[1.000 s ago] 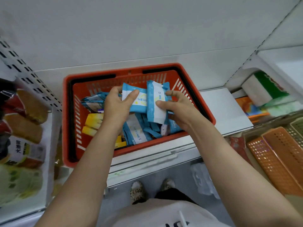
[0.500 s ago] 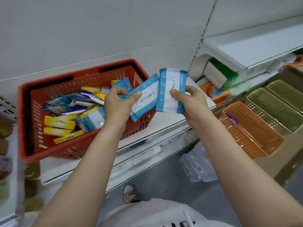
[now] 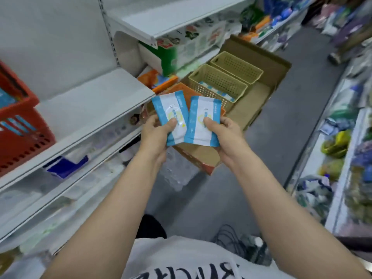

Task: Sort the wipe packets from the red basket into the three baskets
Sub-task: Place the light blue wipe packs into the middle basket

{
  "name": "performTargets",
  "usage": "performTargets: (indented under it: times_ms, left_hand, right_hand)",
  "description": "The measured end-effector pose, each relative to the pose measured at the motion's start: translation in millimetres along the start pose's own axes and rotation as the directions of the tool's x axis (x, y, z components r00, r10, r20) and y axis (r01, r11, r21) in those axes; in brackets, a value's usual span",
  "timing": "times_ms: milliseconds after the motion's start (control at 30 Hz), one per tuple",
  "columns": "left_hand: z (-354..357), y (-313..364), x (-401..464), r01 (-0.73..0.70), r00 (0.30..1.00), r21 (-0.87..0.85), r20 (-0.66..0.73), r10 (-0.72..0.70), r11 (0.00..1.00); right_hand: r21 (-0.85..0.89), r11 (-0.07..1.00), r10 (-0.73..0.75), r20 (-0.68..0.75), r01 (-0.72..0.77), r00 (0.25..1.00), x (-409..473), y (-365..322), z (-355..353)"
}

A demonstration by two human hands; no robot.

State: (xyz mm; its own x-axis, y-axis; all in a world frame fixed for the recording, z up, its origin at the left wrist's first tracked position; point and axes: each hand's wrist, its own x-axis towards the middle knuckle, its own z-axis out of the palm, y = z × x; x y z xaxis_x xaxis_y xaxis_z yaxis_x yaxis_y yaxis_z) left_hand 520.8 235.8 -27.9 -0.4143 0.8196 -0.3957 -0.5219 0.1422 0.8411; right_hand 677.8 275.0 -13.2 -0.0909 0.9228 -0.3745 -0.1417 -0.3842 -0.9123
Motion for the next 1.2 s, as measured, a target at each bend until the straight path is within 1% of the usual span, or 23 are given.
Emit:
performTargets:
  times_ms: [67,167,233,300,367,467,533,567,633,667,733,800,867,967,1033,1100,1167,1200]
  left_hand:
    - [28,-12,-4,0.043,0.999,-0.031,0.03,-0.042,0.999]
    - [61,-21,5,0.092,0.993,-0.052,0.079,-0.088,0.994]
    - [81,-26,18,0.117,0.988,-0.013,0.099,-0.116,0.993]
    - [101,-32,38,0.127,0.984,0.064,0.12,-0.134,0.99]
    - [120,-39,66,0.107,0.984,0.119,0.131,-0.123,0.987]
    - [150,-42,118,0.068,0.994,0.145,0.08,-0.08,0.987]
    - [169,-38,146,0.035,0.995,0.273,0.078,-0.058,0.961]
    - [177,-36,159,0.037,0.992,0.367,0.101,-0.08,0.93]
    - [188,-30,179,0.077,0.965,0.537,0.173,-0.199,0.84]
    - [192,-27,186,0.101,0.943,0.595,0.198,-0.267,0.797]
    - [197,-24,203,0.14,0.918,0.636,0.203,-0.339,0.759]
    - [200,-26,217,0.189,0.928,0.596,0.152,-0.34,0.781]
    - [198,-30,232,0.23,0.948,0.534,0.065,-0.311,0.814]
    - [191,-39,259,0.26,0.965,0.435,-0.092,-0.245,0.862]
    - [191,-40,276,0.25,0.962,0.355,-0.194,-0.191,0.901]
    - [193,-42,291,0.224,0.941,0.259,-0.307,-0.14,0.939]
    - [197,-44,302,0.193,0.913,0.19,-0.394,-0.105,0.963]
    - [201,-46,305,0.183,0.893,0.166,-0.44,-0.093,0.969]
  right_hand:
    - [-0.01,1.0,0.019,-0.033,-0.019,0.999,9,-1,-30]
    - [0.024,0.996,0.087,-0.017,-0.087,0.996,26,-1,-56]
    - [0.057,0.993,0.101,0.006,-0.101,0.995,42,-5,-66]
    - [0.063,0.995,0.074,0.003,-0.074,0.997,66,-13,-79]
    - [0.007,0.999,0.044,-0.021,-0.044,0.999,95,-25,-95]
    - [-0.142,0.989,0.03,-0.054,-0.038,0.998,142,-53,-120]
    - [-0.239,0.97,0.045,-0.034,-0.052,0.998,170,-73,-130]
    - [-0.29,0.955,0.059,-0.025,-0.063,0.998,185,-81,-135]
    - [-0.382,0.92,0.088,-0.001,-0.082,0.996,214,-97,-141]
    - [-0.405,0.91,0.1,0.02,-0.084,0.995,227,-104,-141]
    - [-0.44,0.893,0.139,0.063,-0.098,0.988,254,-113,-139]
    - [-0.501,0.858,0.184,0.096,-0.112,0.978,279,-118,-135]
    - [-0.538,0.838,0.188,0.119,-0.096,0.975,308,-122,-129]
    - [-0.617,0.787,0.126,0.166,0.003,0.978,364,-128,-123]
    - [-0.658,0.75,0.112,0.236,0.073,0.965,405,-133,-116]
    - [-0.724,0.672,0.137,0.325,0.154,0.936,448,-137,-111]
    - [-0.801,0.54,0.173,0.406,0.258,0.897,494,-132,-109]
    - [-0.834,0.458,0.199,0.434,0.308,0.878,515,-128,-108]
